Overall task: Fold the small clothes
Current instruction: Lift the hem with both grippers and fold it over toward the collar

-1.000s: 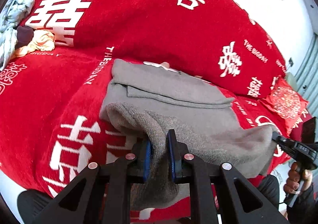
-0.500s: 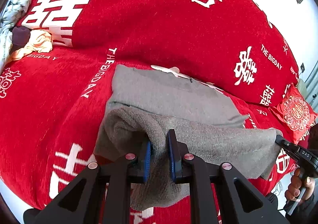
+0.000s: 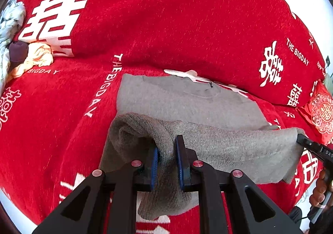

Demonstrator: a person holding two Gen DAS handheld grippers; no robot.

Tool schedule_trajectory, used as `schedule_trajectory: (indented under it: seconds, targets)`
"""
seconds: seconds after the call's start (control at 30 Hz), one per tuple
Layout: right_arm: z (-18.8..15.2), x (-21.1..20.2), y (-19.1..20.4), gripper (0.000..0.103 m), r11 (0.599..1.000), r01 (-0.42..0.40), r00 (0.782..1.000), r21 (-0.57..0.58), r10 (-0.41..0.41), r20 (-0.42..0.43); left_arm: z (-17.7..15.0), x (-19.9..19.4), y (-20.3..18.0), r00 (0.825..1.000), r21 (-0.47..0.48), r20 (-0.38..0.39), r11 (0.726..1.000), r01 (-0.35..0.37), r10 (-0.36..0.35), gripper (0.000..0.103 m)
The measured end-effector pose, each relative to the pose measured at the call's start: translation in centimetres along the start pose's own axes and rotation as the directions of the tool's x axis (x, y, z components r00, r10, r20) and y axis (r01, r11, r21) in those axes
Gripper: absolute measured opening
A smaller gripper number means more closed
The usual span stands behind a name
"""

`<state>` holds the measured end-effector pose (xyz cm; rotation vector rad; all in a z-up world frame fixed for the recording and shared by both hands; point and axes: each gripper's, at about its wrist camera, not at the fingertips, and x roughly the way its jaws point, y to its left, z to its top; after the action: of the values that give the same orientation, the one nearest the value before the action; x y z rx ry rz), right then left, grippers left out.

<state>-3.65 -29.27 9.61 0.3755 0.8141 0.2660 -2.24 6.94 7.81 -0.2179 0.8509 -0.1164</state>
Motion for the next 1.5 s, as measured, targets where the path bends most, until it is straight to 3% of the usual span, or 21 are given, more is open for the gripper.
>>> schedule_trajectory:
  seconds: [0.5,1.1,1.43,1.5]
  targets:
    - [4.1,3.3,-0.1,0.012,0.999,0.036,0.999,0.01,-0.036,-0.018,4.1,3.6,0.1,0.999,-0.009,-0.038,1.0,-0.007,0.006,0.017]
    - [6.1,8.7,-2.0,0.012,0.993,0.113,0.991,0.041,-0.11,-0.08,7.4,10.4,-0.6,0.99,-0.001,-0.134,0.999,-0.042,0.041,0.017]
    - [6.1,11.9,-3.2,0.012,0.988,0.152,0.982,0.035,-0.147,-0.119,7.1,14.1,-0.2,0.982,0.003,-0.181,0.999,-0.048,0.047,0.017]
    - [6.1,12.4,-3.5,0.013,0.987,0.155,0.981,0.039,-0.149,-0.128,7.0,14.2,-0.2,0.981,0.013,-0.186,0.999,-0.044,0.046,0.022]
